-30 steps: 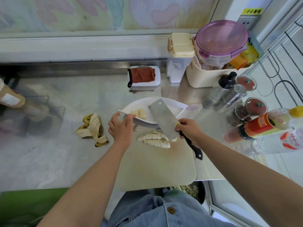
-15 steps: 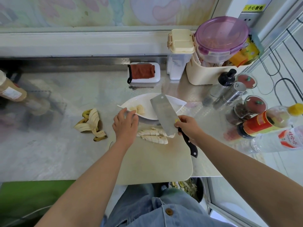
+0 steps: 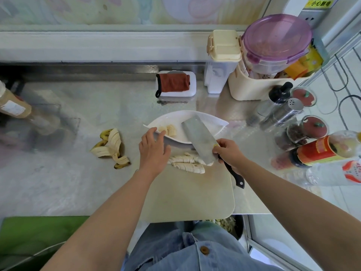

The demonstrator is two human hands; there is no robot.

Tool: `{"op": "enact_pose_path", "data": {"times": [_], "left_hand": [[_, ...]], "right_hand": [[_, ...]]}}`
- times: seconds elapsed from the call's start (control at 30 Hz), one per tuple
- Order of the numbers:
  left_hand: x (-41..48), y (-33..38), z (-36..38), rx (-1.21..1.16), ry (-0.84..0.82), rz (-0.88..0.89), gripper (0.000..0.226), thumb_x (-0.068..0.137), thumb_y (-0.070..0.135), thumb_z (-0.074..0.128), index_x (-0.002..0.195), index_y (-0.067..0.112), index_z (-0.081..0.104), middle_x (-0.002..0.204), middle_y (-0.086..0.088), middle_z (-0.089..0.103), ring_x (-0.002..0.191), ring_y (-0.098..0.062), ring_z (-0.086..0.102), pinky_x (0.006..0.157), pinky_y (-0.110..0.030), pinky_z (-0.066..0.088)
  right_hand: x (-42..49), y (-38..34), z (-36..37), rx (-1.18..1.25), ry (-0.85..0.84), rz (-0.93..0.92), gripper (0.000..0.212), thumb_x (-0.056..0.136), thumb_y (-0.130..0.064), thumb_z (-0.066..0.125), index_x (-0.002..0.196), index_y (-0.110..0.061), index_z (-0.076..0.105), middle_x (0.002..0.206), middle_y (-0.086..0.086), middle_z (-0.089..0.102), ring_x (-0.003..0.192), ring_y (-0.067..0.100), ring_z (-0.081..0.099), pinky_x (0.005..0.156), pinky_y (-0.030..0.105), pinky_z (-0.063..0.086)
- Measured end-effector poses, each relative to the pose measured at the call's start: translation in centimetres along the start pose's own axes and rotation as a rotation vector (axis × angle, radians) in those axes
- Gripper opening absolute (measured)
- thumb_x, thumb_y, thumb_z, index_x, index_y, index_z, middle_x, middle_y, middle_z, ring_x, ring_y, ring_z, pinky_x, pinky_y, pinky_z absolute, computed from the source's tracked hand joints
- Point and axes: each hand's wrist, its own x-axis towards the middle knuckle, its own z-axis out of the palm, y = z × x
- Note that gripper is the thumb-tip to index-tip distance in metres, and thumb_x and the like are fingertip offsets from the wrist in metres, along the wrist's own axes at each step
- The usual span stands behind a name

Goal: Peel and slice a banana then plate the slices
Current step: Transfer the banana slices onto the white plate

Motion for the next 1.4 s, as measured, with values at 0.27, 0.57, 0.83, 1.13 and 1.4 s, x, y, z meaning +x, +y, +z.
{"op": "enact_pose_path", "data": {"times": [0.27,0.57,0.83,1.13,1.4], "left_hand": [[-0.6,0.9,-0.2,0.038,0.003,-0.002,0.051,0.096,0.031,0.048,0.144,0.018,0.034,0.15,-0.011,0.02,0.133,-0.03,0.022,0.108,-0.041,0.024],[-3.8,2.6,0.3,0.029,0.007,0.051,0.038,0.094,0.023,0.049,0.131,0.017,0.049,0.13,-0.012,0.043,0.117,-0.029,0.038,0.096,-0.037,0.033],[-5.8,3.3,2.4,-0.046,-0.027,0.08,0.043,0.088,0.028,0.06,0.129,0.015,0.051,0.132,-0.008,0.045,0.122,-0.027,0.039,0.099,-0.039,0.037],[-5.7,3.7,3.8,-0.092,-0.001,0.105,0.063,0.078,0.036,0.071,0.129,0.009,0.045,0.131,-0.008,0.05,0.124,-0.027,0.042,0.103,-0.038,0.035],[-5.6,2.9,4.4,-0.148,-0.044,0.105,0.071,0.08,0.04,0.069,0.139,0.012,0.041,0.138,-0.006,0.047,0.129,-0.026,0.038,0.105,-0.041,0.034]], "right_hand": [[-1.5,1.4,-3.0,-0.117,0.059,-0.084,0.02,0.079,0.0,0.052,0.093,-0.006,0.064,0.075,0.006,0.057,0.063,0.018,0.048,0.055,0.028,0.039],[-3.7,4.5,-6.0,-0.045,0.182,-0.164,0.013,0.083,-0.011,0.057,0.076,-0.001,0.06,0.06,0.002,0.047,0.056,0.017,0.04,0.052,0.027,0.032],[-5.9,8.3,-8.9,-0.288,0.271,-0.158,0.018,0.081,-0.016,0.063,0.073,0.0,0.063,0.059,0.005,0.052,0.056,0.016,0.046,0.056,0.028,0.038],[-5.0,7.7,-8.3,-0.391,0.238,-0.193,0.028,0.082,-0.018,0.062,0.068,0.004,0.052,0.058,0.006,0.04,0.057,0.015,0.036,0.056,0.028,0.028],[-3.3,6.8,-7.1,-0.423,0.126,-0.221,0.029,0.084,-0.018,0.061,0.073,0.007,0.051,0.061,0.01,0.038,0.057,0.016,0.038,0.055,0.027,0.029]]}}
